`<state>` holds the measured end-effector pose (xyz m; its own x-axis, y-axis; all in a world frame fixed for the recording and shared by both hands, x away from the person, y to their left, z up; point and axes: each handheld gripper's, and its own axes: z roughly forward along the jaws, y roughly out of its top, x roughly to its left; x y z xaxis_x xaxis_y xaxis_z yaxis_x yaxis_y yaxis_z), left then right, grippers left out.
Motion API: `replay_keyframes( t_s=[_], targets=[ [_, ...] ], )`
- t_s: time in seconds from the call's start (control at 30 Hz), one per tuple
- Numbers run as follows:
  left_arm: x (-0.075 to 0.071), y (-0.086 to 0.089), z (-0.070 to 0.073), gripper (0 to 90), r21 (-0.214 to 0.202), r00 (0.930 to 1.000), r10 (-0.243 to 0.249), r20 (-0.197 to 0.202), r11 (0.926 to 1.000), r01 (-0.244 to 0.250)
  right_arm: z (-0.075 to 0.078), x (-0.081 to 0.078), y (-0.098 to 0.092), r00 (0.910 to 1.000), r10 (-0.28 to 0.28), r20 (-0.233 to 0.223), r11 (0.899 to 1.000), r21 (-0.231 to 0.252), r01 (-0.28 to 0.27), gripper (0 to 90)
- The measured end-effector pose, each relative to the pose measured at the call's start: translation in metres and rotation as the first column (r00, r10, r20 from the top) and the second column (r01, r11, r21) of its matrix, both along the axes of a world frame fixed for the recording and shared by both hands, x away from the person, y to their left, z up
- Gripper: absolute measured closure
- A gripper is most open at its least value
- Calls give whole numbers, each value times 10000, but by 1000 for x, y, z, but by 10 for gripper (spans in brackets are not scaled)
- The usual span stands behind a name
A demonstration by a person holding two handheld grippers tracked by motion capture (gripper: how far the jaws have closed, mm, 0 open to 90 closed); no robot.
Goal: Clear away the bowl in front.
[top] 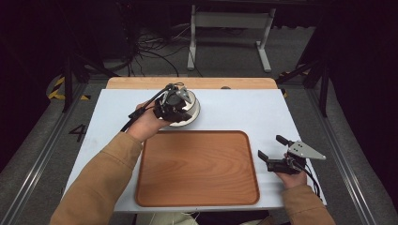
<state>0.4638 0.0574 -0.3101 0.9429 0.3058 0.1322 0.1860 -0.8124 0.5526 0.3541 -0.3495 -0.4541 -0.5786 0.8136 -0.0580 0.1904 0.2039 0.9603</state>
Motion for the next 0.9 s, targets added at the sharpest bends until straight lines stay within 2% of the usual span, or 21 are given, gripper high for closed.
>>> replay_keyframes(
  t_s=[0.07, 0.13, 0.4, 0.63, 0.73, 0.8, 0.9],
  targets=[
    [-7, -1, 3, 823, -46, 9996, -281, -13, 9996, 281, 0, 0, 0, 10000, 2, 3, 10000, -3, -2, 31],
    [-10, -2, 4, 823, -96, 9994, -346, -19, 9994, 346, 0, 0, 0, 10000, 4, 3, 10000, -1, -4, 31],
    [-32, -9, 11, 823, 73, 9942, -1071, -31, 9942, 1071, 0, 0, 0, 10000, 14, 5, 10000, -9, -14, 31],
    [-48, -15, 15, 823, 151, 9853, -1705, -48, 9852, 1706, 0, 0, 0, 10000, 19, 2, 10000, -7, -19, 31],
    [-53, -17, 16, 823, 206, 9824, -1866, 3, 9822, 1866, 0, 0, 0, 10000, 21, 9, 10000, -14, -21, 31],
    [-60, -19, 17, 823, 359, 9769, -2132, 174, 9765, 2125, 0, 0, 0, 10000, 22, 4, 10000, -13, -22, 31],
    [-64, -20, 18, 823, 394, 9740, -2261, 168, 9735, 2253, 0, 0, 0, 10000, 34, 16, 10000, -8, -34, 31]
  ],
)
